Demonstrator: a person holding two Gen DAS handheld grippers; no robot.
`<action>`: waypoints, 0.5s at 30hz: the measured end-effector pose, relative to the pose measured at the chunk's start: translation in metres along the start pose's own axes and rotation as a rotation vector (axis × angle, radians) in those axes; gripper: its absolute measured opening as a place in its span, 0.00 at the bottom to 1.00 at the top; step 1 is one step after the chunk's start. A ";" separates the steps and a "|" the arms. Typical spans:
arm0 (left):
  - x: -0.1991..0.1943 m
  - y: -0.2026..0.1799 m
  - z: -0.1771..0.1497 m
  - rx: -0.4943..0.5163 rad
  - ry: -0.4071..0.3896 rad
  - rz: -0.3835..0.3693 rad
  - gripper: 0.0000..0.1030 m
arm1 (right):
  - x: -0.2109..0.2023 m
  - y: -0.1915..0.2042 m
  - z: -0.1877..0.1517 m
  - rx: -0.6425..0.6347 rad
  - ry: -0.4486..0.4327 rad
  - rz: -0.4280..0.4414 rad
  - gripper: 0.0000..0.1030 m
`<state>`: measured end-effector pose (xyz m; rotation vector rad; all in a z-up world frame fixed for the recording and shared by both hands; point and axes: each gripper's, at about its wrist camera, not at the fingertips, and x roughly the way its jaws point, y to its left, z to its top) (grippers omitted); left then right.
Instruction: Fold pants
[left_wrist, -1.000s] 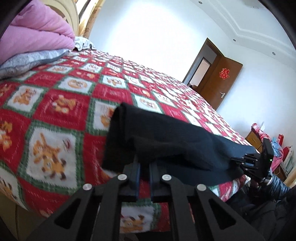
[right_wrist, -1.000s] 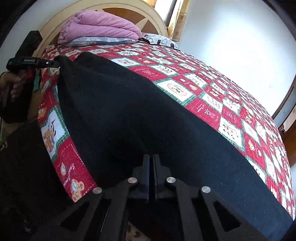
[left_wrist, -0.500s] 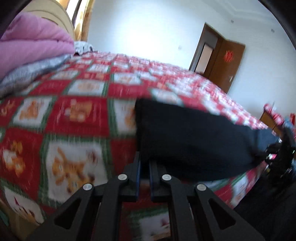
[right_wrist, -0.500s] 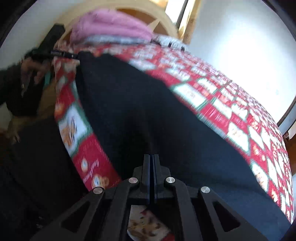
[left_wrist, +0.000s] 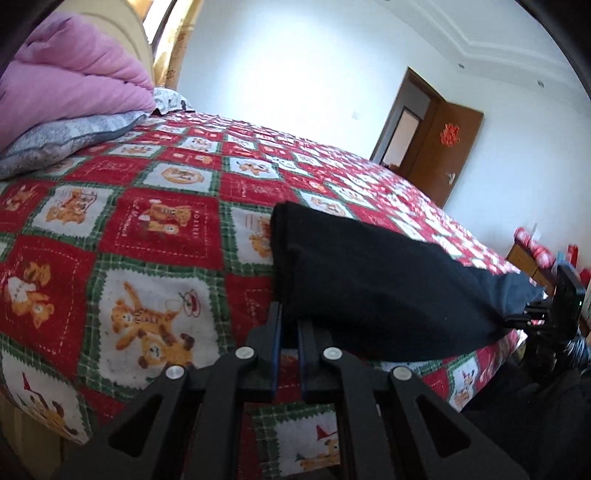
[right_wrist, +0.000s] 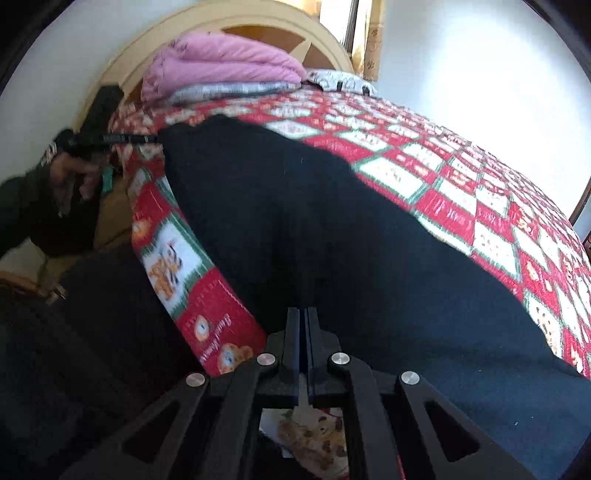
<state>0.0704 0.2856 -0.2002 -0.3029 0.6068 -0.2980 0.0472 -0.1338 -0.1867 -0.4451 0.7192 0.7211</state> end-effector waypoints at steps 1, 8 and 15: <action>-0.001 0.005 0.001 -0.027 -0.013 0.001 0.05 | -0.002 -0.002 0.001 0.001 -0.008 -0.010 0.02; -0.016 0.035 -0.001 -0.142 -0.062 -0.002 0.05 | 0.022 -0.013 -0.008 0.030 0.069 -0.027 0.02; -0.002 -0.006 0.012 -0.034 -0.034 -0.005 0.09 | 0.008 0.009 0.000 -0.107 -0.001 -0.162 0.32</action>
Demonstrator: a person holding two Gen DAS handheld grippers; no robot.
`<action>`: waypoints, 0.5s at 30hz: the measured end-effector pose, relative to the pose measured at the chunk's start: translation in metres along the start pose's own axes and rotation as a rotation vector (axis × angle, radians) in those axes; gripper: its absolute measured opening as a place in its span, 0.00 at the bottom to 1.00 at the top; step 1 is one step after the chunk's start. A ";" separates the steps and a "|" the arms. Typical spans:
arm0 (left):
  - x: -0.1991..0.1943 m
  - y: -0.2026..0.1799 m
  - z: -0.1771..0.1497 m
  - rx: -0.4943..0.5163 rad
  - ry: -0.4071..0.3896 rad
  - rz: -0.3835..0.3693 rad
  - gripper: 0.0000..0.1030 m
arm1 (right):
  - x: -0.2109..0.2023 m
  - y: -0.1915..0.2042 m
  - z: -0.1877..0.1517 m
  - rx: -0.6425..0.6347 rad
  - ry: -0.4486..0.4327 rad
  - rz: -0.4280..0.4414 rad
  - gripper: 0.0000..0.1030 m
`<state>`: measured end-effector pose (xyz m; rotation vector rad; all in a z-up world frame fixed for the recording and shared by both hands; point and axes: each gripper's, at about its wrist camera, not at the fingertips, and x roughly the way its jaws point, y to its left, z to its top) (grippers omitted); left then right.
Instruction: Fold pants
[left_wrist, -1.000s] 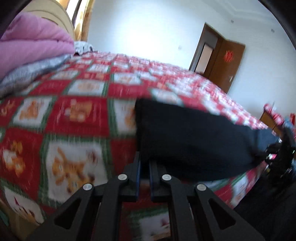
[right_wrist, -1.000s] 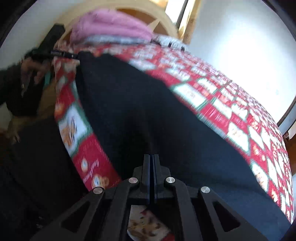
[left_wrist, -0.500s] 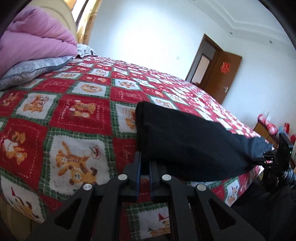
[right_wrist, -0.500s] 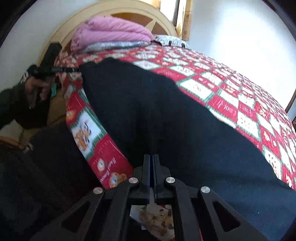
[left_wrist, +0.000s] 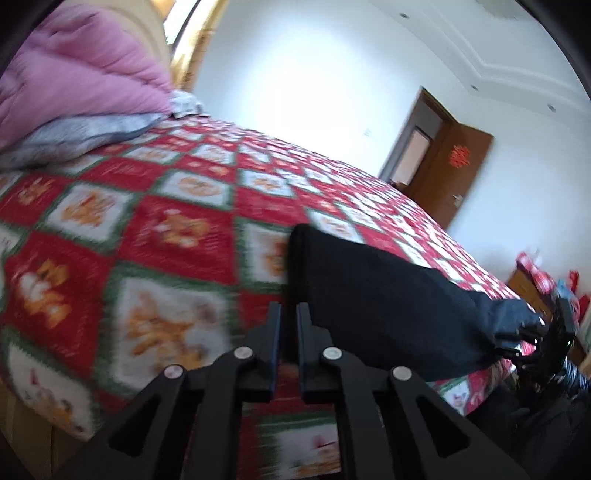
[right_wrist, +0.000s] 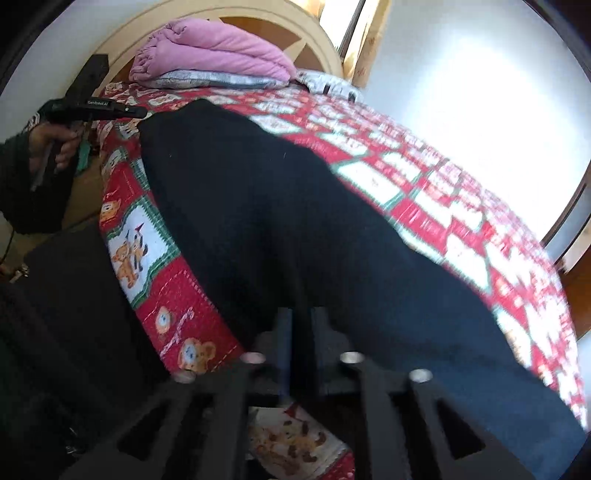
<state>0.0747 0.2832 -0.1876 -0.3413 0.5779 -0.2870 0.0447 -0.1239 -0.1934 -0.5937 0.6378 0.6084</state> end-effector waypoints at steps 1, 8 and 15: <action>0.002 -0.008 0.001 0.018 0.006 -0.007 0.10 | -0.005 0.003 0.003 -0.010 -0.020 0.007 0.43; 0.035 -0.068 -0.004 0.145 0.066 -0.028 0.61 | 0.014 0.018 0.018 -0.035 -0.041 0.075 0.43; 0.039 -0.066 -0.012 0.146 0.092 -0.013 0.61 | 0.028 0.021 0.025 -0.001 -0.001 0.114 0.03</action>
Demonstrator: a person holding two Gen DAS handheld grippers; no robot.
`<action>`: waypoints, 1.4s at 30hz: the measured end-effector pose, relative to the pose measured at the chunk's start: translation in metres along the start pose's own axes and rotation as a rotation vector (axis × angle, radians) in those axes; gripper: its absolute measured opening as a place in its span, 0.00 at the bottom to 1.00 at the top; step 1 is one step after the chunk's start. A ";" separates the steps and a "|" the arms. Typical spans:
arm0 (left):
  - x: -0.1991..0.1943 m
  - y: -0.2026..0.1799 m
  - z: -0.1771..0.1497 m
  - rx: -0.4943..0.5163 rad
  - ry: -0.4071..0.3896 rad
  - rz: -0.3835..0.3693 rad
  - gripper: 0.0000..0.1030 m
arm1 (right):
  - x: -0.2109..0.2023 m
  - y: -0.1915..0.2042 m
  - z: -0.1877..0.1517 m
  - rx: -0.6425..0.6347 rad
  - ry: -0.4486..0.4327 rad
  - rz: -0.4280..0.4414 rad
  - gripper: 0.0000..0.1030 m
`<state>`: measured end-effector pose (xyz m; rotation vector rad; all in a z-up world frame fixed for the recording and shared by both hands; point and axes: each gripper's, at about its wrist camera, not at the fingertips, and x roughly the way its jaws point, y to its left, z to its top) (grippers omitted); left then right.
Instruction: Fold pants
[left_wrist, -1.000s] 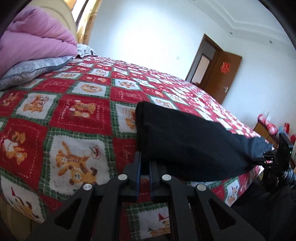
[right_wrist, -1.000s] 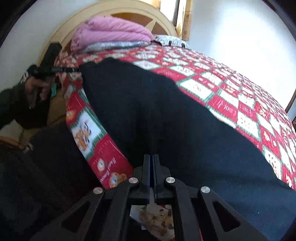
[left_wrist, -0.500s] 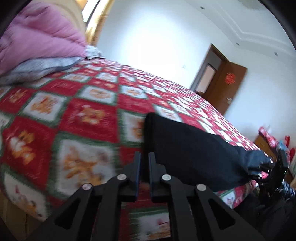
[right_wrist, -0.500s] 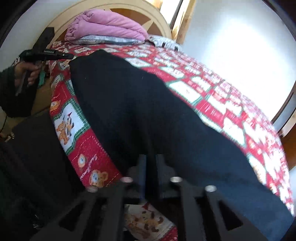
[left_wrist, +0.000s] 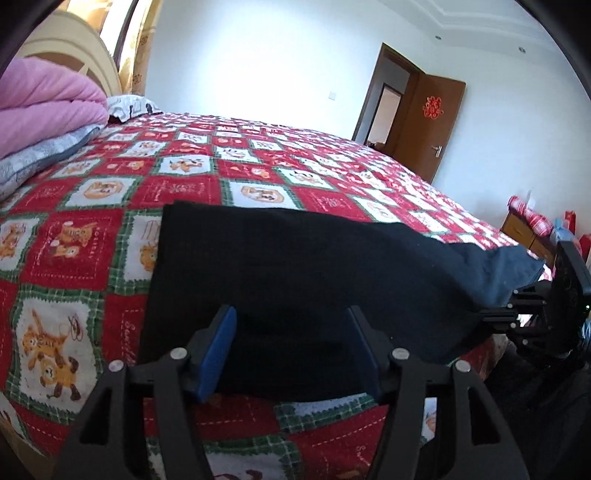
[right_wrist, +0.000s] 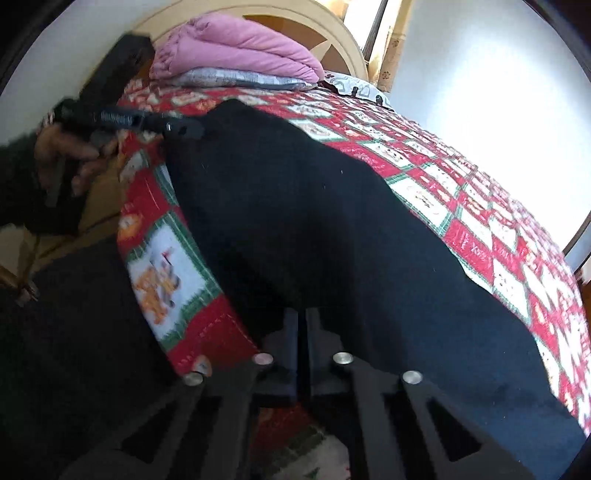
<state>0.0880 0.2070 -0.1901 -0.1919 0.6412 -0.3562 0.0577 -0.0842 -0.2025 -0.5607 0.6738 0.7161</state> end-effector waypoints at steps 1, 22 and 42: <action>-0.001 0.003 0.000 -0.017 -0.005 -0.011 0.61 | -0.005 0.001 0.002 -0.002 -0.013 -0.002 0.03; 0.007 -0.074 0.026 0.098 -0.031 -0.054 0.80 | -0.049 -0.050 -0.028 0.158 0.030 -0.064 0.42; 0.066 -0.128 -0.002 0.148 0.064 -0.141 0.83 | -0.258 -0.303 -0.242 1.315 -0.152 -0.598 0.51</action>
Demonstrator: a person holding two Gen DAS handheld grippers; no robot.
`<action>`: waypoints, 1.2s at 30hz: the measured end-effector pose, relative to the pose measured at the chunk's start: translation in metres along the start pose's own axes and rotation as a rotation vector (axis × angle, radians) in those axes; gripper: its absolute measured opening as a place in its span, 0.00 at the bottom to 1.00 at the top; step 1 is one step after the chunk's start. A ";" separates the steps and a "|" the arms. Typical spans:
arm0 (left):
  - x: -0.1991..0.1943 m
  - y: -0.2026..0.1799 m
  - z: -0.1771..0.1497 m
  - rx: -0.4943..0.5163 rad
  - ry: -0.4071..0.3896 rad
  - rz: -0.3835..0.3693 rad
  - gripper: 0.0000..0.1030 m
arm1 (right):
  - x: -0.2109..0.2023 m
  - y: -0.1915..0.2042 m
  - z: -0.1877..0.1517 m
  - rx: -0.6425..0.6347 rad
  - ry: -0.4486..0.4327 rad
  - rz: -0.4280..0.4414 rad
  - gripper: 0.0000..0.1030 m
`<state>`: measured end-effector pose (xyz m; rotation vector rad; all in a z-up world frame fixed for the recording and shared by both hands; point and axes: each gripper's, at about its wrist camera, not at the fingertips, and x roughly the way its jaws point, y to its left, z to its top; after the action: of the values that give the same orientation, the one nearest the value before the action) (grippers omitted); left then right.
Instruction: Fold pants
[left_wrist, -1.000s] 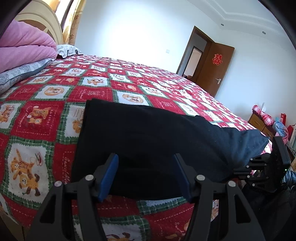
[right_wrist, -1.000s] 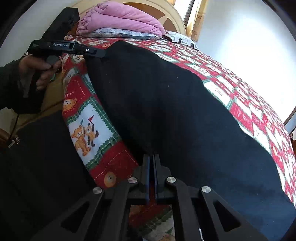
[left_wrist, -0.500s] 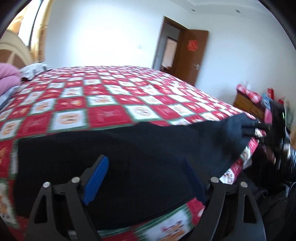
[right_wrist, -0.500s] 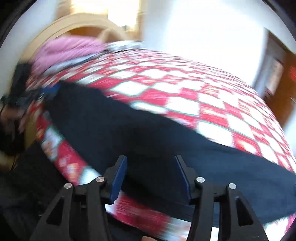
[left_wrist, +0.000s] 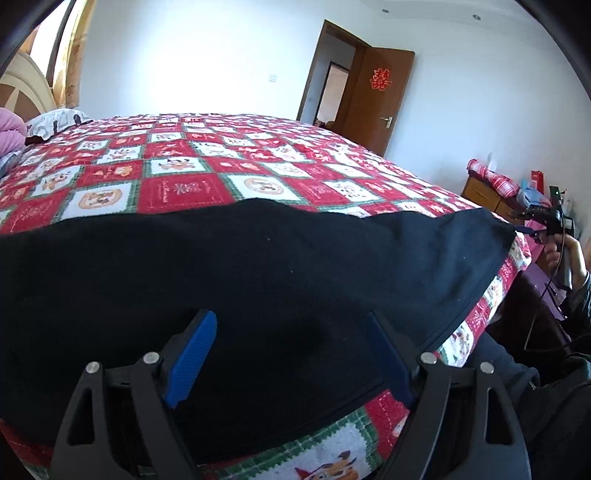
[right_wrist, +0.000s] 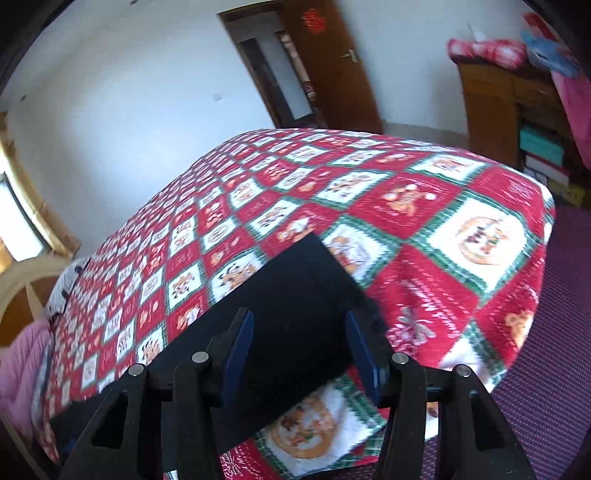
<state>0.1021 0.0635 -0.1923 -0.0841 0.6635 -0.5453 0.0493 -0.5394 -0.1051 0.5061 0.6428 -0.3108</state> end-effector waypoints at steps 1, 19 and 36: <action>-0.001 -0.001 -0.001 0.011 -0.001 0.003 0.83 | -0.002 -0.004 0.000 0.004 -0.004 -0.009 0.49; 0.047 -0.157 0.026 0.378 0.049 -0.179 0.83 | 0.002 -0.030 -0.015 0.071 0.003 0.028 0.49; 0.093 -0.206 0.011 0.551 0.173 -0.115 0.64 | 0.003 -0.030 -0.019 0.061 -0.037 0.007 0.34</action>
<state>0.0760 -0.1614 -0.1861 0.4481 0.6582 -0.8359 0.0298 -0.5547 -0.1308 0.5599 0.5968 -0.3333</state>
